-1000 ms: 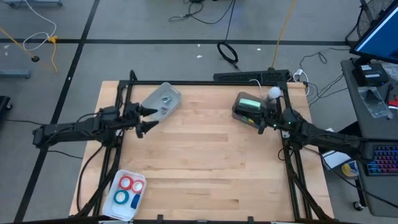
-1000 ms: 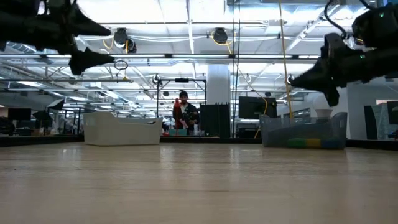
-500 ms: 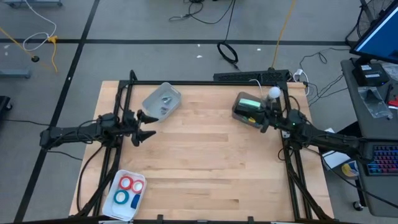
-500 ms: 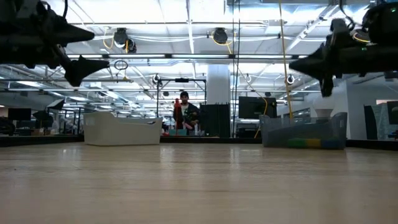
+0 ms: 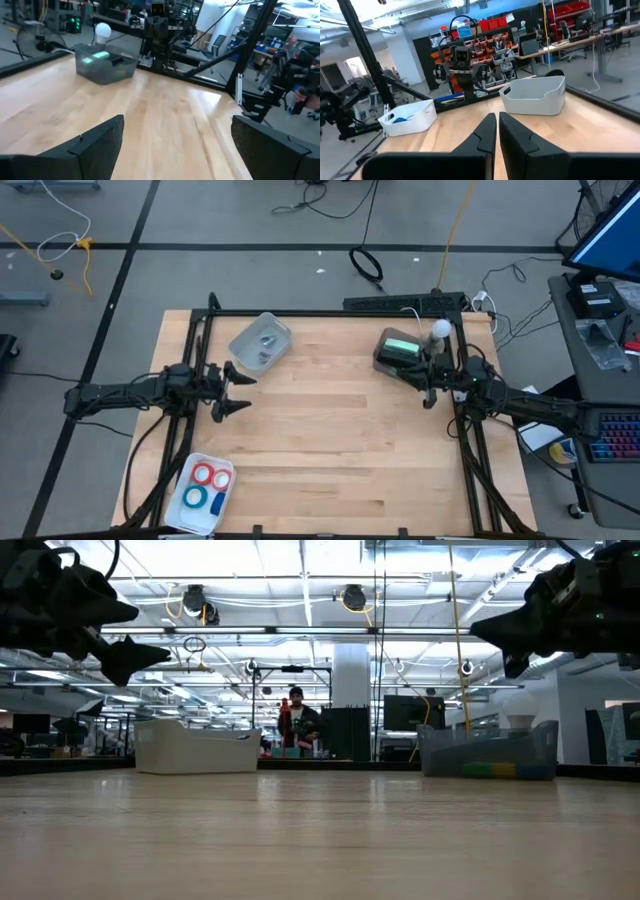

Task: Pick and place Stapler, Stapler remover, tape
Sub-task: Return to Home Position

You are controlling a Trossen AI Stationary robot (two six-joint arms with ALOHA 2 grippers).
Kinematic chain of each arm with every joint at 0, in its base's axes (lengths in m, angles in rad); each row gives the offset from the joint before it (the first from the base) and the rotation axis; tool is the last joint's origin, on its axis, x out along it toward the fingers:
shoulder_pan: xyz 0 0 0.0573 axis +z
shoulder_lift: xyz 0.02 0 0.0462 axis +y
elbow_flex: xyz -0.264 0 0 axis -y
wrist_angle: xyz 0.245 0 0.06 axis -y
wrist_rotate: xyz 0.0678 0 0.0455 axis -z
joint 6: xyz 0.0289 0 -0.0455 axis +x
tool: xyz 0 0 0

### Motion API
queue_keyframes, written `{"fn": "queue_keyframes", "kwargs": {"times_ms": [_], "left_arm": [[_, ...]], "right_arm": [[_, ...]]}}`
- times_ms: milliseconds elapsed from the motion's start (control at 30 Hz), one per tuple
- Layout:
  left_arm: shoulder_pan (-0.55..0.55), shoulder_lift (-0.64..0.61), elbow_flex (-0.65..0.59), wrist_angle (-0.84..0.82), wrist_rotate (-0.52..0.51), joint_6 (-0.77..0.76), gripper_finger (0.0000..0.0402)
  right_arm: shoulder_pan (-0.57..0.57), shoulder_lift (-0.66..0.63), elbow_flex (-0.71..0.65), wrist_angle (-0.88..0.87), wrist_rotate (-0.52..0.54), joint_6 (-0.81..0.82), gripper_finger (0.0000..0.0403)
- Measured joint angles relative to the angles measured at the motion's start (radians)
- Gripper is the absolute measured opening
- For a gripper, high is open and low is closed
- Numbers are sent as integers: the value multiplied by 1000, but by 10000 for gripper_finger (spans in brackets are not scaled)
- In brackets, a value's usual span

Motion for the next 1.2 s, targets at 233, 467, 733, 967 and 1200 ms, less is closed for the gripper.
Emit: {"fn": "queue_keyframes", "kwargs": {"times_ms": [233, 467, 733, 967, 1200], "left_arm": [[0, 0, 0, 0, -5, 14, 365], [1, 0, 0, 2, -5, 13, 365], [1, 0, 0, 3, -5, 12, 365], [1, 0, 0, 3, -6, 10, 365], [1, 0, 0, 6, -6, 10, 365]], "right_arm": [[0, 0, -1, -12, 110, -31, 11], [0, 0, -1, -37, 105, -9, 15], [0, 0, -1, -37, 105, -8, 13], [6, -24, -1, -40, 104, -8, 11], [6, -88, -1, -44, 104, -8, 15]]}}
